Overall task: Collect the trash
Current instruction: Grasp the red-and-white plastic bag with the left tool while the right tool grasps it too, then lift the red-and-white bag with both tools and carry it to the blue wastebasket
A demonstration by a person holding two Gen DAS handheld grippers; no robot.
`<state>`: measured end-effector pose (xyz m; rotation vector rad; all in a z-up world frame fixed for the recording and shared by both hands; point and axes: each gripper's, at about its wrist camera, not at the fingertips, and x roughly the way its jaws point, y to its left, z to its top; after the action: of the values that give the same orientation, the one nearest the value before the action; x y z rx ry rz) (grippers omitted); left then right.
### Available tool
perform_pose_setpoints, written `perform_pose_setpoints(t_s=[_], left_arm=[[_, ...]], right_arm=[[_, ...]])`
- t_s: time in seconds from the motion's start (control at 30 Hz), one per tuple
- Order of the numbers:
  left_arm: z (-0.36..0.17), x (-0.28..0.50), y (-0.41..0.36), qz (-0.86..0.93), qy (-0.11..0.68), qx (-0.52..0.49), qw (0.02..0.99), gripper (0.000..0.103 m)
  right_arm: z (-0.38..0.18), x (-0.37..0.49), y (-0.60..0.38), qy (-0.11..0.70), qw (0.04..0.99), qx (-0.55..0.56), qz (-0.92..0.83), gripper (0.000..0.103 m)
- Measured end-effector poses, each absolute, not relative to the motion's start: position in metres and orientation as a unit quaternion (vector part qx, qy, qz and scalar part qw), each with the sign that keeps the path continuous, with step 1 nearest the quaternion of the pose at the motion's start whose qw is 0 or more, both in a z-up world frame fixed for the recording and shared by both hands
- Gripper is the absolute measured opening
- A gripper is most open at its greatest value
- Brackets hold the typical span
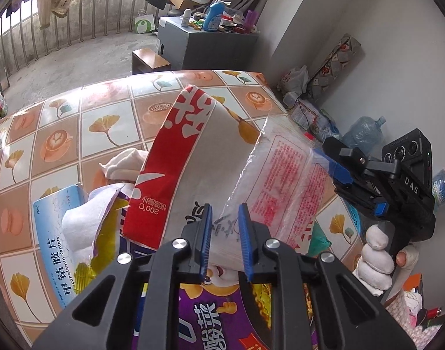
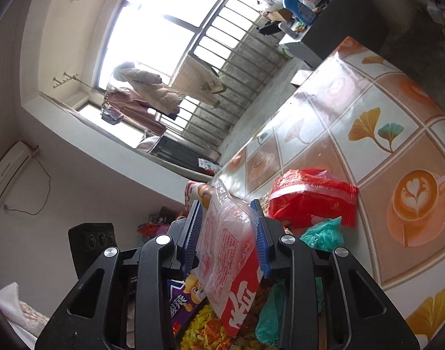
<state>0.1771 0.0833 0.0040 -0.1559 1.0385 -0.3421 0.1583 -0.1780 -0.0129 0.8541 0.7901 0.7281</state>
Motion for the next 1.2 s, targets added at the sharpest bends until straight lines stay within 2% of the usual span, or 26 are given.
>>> perform_pose_setpoints(t_s=[0.13,0.4,0.6,0.67,0.7,0.73,0.9,1.2], left_arm=[[0.004,0.176,0.083,-0.161,0.491,-0.071,0.853,0.018],[0.027,0.163,0.091,-0.170,0.457,-0.078,0.869,0.018],[0.059,0.162,0.126,-0.157,0.422,-0.116,0.885,0.018],[0.065,0.169,0.142,-0.148,0.420,-0.135,0.885,0.023],[0.067,0.174,0.150,-0.146,0.423,-0.149,0.882,0.030],[0.068,0.181,0.156,-0.149,0.428,-0.162,0.877,0.034],[0.059,0.224,0.171,-0.187,0.474,-0.217,0.832,0.041],[0.017,0.289,0.164,-0.199,0.569,-0.278,0.747,0.044]], right_arm=[[-0.012,0.156,-0.174,0.374,0.784,0.372,0.328,0.013],[0.001,0.149,-0.182,0.349,0.801,0.366,0.320,0.002],[0.001,0.144,-0.198,0.337,0.802,0.378,0.318,0.001],[-0.001,0.142,-0.199,0.340,0.803,0.377,0.314,0.001],[-0.002,0.141,-0.199,0.342,0.803,0.376,0.312,0.001],[-0.003,0.140,-0.198,0.344,0.802,0.375,0.311,0.001],[-0.007,0.139,-0.197,0.351,0.802,0.379,0.302,0.001],[-0.005,0.135,-0.197,0.351,0.804,0.381,0.293,0.001]])
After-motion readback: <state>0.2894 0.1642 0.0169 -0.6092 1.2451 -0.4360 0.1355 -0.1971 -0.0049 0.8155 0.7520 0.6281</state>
